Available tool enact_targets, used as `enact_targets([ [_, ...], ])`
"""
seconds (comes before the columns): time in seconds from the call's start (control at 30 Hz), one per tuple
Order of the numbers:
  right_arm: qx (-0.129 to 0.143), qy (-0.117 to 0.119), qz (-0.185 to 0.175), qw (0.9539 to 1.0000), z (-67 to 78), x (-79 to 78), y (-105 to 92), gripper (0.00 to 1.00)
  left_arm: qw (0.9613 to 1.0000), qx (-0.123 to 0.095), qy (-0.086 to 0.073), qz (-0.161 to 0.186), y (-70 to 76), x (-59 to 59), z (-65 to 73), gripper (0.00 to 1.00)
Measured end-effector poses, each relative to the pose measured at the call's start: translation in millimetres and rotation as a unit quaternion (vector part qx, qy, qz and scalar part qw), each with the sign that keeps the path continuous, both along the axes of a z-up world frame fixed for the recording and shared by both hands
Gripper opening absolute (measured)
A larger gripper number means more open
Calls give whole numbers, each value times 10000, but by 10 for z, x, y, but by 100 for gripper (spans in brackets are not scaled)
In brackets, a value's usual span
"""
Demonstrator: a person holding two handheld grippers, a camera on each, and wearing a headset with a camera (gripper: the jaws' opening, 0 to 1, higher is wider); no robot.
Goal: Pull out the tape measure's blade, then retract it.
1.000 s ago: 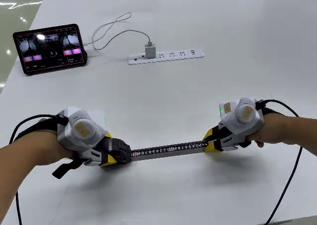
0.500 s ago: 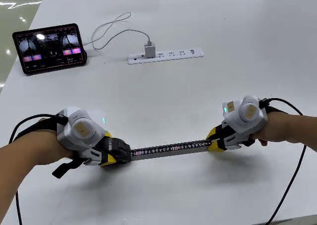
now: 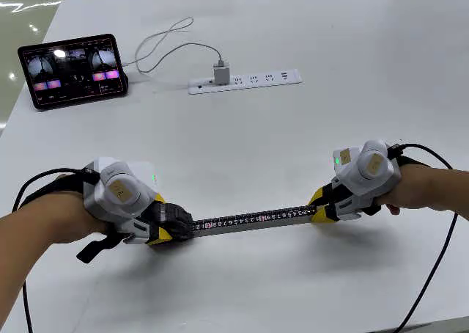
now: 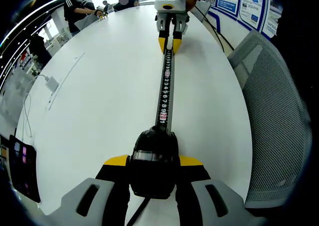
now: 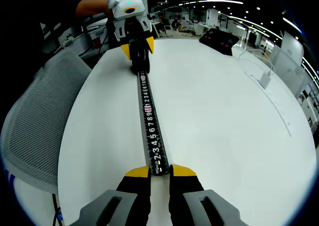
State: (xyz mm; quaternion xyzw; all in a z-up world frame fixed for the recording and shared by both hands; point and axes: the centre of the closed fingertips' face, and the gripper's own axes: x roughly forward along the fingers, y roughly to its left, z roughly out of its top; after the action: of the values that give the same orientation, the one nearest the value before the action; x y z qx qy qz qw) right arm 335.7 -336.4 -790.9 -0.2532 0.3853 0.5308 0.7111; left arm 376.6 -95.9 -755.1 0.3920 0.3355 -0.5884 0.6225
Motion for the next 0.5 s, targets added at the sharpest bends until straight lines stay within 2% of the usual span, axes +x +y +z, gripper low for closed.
enact_targets([
  [0.5, -9, -1, -39, 10000, 14, -25, -28, 9, 10000, 0, -3, -1, -1, -4, 4, 30],
])
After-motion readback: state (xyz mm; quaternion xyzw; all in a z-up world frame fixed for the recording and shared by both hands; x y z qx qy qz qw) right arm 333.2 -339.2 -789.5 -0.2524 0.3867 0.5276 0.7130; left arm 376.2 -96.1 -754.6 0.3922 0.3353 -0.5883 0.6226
